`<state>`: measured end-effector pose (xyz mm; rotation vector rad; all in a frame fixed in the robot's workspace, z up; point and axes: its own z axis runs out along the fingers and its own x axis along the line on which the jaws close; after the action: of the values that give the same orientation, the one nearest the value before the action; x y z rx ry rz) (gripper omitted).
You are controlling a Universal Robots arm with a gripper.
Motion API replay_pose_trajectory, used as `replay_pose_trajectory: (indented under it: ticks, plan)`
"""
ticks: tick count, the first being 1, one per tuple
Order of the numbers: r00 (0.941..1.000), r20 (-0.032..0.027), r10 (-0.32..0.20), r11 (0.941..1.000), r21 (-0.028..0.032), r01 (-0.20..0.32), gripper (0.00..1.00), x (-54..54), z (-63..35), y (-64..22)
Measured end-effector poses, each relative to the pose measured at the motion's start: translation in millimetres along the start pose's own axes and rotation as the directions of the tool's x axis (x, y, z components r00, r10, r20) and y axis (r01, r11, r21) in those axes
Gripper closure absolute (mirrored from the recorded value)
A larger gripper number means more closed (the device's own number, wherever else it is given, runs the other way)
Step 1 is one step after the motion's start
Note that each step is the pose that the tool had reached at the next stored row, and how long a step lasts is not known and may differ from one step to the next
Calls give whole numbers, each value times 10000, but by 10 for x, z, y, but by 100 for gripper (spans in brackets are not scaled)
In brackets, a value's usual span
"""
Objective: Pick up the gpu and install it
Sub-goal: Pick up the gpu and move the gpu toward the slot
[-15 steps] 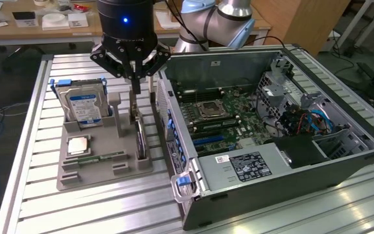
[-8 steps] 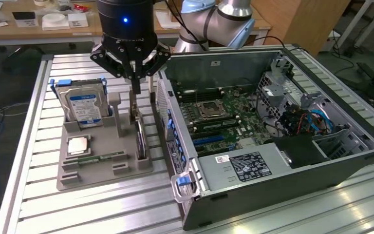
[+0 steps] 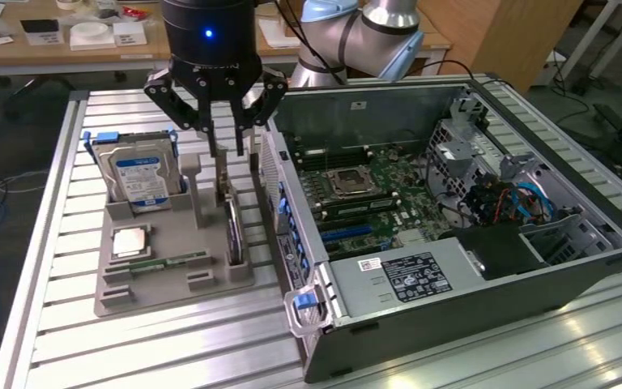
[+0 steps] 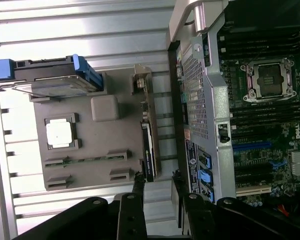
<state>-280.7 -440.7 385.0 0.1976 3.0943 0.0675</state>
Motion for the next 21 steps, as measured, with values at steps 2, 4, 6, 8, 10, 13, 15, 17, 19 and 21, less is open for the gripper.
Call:
replay_pose_trajectory:
  ticks: [2,4,6,8,10,13,15,17,19,21]
  plan:
    - [10000,0,0,10000,0,0,64,0,0,0]
    - [10000,0,0,10000,0,0,64,0,0,0]
    - [10000,-1,0,10000,1,0,64,3,1,0]
    - [10000,0,0,10000,-1,0,64,11,6,3]
    - [10000,0,0,10000,-6,0,64,23,11,4]
    - [10000,-10,2,10000,-85,-2,64,29,15,4]
    - [10000,-11,4,10000,-85,-4,64,30,16,4]
    - [10000,-11,3,10000,-86,-3,64,30,16,3]
    - [10000,-11,3,10000,-86,-3,64,30,16,3]
    - [10000,-15,3,10000,-86,-3,64,23,17,4]
